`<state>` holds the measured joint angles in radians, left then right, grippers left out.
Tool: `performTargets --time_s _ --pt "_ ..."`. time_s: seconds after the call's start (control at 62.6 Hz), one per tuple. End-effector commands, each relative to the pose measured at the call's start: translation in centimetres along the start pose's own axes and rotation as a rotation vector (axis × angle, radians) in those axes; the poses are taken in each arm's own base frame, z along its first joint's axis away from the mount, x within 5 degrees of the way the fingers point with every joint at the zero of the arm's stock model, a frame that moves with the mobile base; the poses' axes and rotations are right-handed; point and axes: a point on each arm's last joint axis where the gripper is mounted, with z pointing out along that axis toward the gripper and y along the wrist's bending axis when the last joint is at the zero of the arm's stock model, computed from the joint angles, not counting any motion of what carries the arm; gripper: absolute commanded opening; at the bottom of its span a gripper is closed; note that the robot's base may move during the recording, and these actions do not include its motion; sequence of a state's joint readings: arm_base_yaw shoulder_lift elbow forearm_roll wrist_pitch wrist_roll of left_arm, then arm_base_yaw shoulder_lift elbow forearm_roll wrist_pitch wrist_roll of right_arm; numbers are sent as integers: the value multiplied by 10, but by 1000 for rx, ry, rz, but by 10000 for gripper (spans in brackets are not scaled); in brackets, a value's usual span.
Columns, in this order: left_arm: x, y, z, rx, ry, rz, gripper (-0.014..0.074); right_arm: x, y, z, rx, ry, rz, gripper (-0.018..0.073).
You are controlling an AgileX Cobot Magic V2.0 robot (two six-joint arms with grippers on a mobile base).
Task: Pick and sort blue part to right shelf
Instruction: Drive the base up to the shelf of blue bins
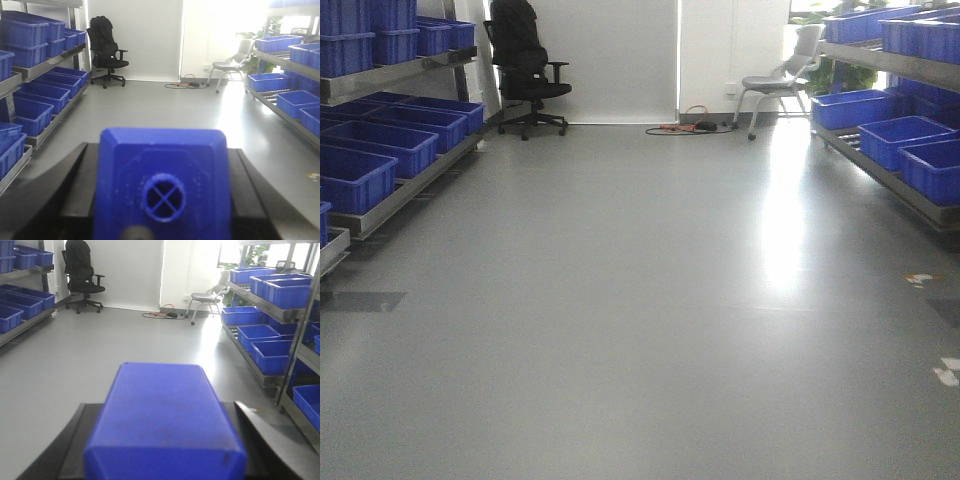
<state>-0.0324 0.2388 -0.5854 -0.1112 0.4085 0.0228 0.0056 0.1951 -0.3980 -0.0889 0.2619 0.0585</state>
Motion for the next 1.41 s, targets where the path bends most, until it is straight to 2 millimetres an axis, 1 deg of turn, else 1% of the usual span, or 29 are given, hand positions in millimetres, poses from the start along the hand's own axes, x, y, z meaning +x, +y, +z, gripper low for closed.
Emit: performTargets --time_s 0.0,1.39 --pt "-15 -1 0 2 -94 -4 293 -17 0 -2 3 -112 -23 428" --pt "-15 -1 0 2 -94 -4 293 -17 0 -2 3 -112 -23 428"
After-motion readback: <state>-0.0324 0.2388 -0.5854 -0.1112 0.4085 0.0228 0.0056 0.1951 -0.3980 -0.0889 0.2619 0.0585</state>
